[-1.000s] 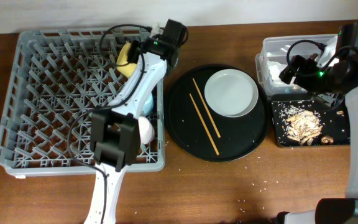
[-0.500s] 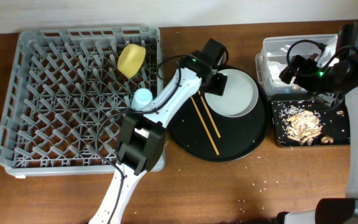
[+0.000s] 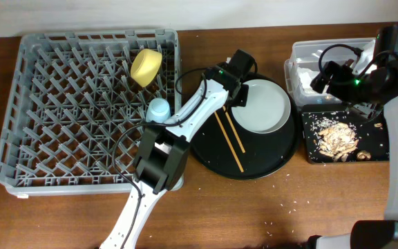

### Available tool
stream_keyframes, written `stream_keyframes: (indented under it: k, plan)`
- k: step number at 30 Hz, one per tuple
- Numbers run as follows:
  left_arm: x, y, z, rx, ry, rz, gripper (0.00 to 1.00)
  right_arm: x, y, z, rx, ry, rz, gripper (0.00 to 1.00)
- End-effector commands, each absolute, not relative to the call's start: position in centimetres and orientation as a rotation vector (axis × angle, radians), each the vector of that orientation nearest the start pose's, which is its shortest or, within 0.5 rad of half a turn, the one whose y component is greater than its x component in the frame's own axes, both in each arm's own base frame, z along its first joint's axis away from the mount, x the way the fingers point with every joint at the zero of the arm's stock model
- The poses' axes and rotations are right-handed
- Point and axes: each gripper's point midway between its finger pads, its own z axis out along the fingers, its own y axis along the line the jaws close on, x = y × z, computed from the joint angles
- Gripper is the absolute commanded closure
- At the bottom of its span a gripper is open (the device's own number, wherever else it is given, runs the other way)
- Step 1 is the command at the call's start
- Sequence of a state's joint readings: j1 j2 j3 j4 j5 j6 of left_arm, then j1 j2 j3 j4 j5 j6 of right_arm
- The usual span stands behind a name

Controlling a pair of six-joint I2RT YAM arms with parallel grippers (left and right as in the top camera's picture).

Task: Sort waste into correct bins and load items into the dishwasher rack
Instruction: 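Grasp the white plate with the left gripper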

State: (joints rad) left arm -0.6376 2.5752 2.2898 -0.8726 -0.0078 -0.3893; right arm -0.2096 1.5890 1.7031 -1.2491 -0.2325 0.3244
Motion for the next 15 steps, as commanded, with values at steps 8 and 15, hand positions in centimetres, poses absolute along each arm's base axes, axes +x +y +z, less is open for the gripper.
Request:
stream_keyframes:
  k: [8,15]
  plan:
    - [51.2,-27.4,21.7,0.374,2.381,0.148,0.99,36.3,-3.8,24.2,0.643,2.635,0.335,0.02]
    - [44.5,-16.3,34.7,0.231,2.25,0.559,1.0,36.3,-3.8,24.2,0.643,2.635,0.335,0.01]
